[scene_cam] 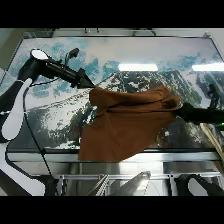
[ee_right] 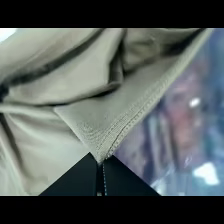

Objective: Fold the shirts.

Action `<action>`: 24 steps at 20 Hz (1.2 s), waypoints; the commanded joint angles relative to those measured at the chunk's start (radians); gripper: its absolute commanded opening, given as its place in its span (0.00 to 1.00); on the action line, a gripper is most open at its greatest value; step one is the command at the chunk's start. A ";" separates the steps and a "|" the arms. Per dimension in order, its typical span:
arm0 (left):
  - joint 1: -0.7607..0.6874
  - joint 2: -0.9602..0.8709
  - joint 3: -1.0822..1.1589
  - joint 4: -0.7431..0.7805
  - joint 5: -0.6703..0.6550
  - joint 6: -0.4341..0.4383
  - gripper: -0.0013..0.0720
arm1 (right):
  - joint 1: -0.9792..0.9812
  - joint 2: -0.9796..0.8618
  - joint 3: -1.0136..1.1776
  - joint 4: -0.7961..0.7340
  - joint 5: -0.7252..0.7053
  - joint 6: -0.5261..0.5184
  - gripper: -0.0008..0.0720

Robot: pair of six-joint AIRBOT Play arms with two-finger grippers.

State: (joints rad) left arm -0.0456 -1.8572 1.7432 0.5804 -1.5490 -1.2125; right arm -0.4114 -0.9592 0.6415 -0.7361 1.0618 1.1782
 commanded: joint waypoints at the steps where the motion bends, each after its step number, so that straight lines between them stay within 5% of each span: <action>1: 0.056 0.089 0.003 -0.114 -0.014 0.000 0.04 | -0.119 0.071 0.080 -0.013 0.072 -0.035 0.03; 5: 0.166 0.290 0.004 -0.360 -0.038 0.012 0.04 | -0.178 0.176 0.309 0.092 0.171 -0.078 0.03; 11: 0.321 0.666 0.004 -0.578 -0.057 0.127 0.04 | -0.187 0.319 0.689 0.535 0.067 -0.243 0.03; 15: 0.506 0.901 0.003 -0.532 -0.047 0.153 0.04 | -0.190 0.383 0.828 0.373 -0.017 -0.235 0.03; 18: 0.626 0.999 -0.110 -0.352 0.009 0.123 0.04 | -0.188 0.311 0.811 0.301 0.122 -0.140 0.03; 24: 0.513 0.901 -0.607 -0.309 0.061 0.209 0.04 | -0.003 -0.011 0.564 0.301 0.266 -0.130 0.03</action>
State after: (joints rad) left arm 0.5224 -0.9070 1.3373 0.2405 -1.5097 -1.0565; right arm -0.5045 -0.8360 1.3087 -0.4252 1.2678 1.0481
